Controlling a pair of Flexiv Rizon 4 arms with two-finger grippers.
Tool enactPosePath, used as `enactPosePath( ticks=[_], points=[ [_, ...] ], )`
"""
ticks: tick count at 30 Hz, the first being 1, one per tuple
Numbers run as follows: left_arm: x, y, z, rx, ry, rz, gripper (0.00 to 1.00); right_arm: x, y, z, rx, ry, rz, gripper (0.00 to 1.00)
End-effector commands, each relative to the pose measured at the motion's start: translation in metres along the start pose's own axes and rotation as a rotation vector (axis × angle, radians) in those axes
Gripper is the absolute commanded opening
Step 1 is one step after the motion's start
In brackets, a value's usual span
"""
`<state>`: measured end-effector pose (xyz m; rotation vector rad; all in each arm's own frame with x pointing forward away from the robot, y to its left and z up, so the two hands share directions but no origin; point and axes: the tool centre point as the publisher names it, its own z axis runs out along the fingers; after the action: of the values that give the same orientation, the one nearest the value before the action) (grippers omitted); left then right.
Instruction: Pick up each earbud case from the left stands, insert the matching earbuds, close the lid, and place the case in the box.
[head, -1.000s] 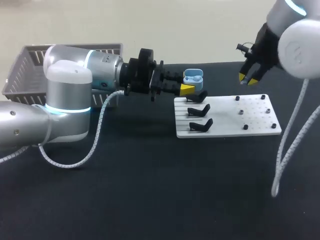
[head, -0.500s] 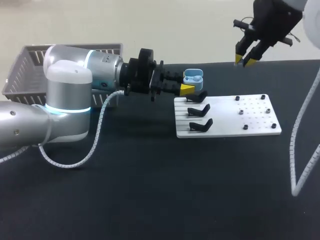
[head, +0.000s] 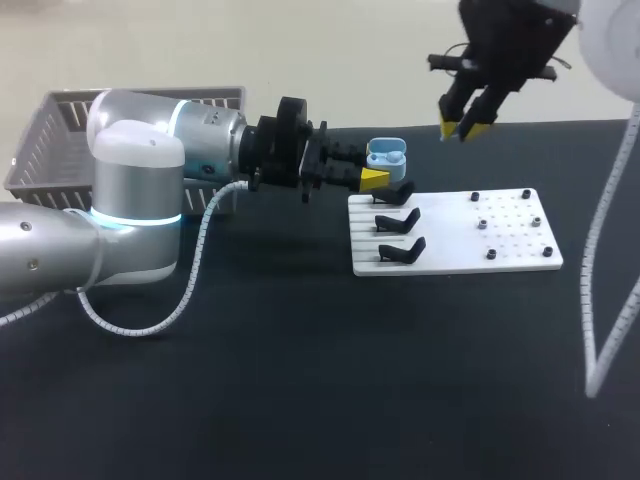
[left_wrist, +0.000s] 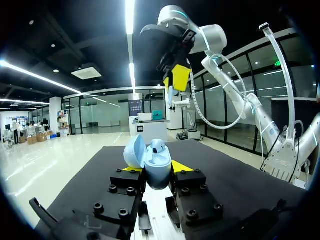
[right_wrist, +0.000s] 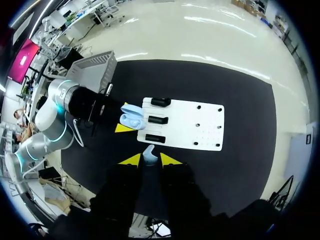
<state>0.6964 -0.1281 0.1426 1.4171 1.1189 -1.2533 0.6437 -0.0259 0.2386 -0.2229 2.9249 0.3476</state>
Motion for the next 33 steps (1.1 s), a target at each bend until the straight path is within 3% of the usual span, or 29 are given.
enactPosePath(
  ticks=[1,11,20,33],
  points=[
    [0.001,0.0,0.0,-0.002,-0.002,0.003,0.0,-0.006,0.017,0.007,0.027,0.011,-0.035,0.0],
    [0.001,0.0,0.0,-0.002,-0.002,0.003,0.0,-0.01,0.042,0.019,0.043,0.043,-0.15,0.0],
    [0.001,0.0,0.0,-0.002,-0.002,0.003,0.0,-0.019,0.055,0.031,0.021,0.047,-0.182,0.0],
    [0.001,0.0,0.0,-0.002,-0.002,0.003,0.0,-0.031,0.05,0.053,0.063,0.057,-0.204,0.0]
  ],
)
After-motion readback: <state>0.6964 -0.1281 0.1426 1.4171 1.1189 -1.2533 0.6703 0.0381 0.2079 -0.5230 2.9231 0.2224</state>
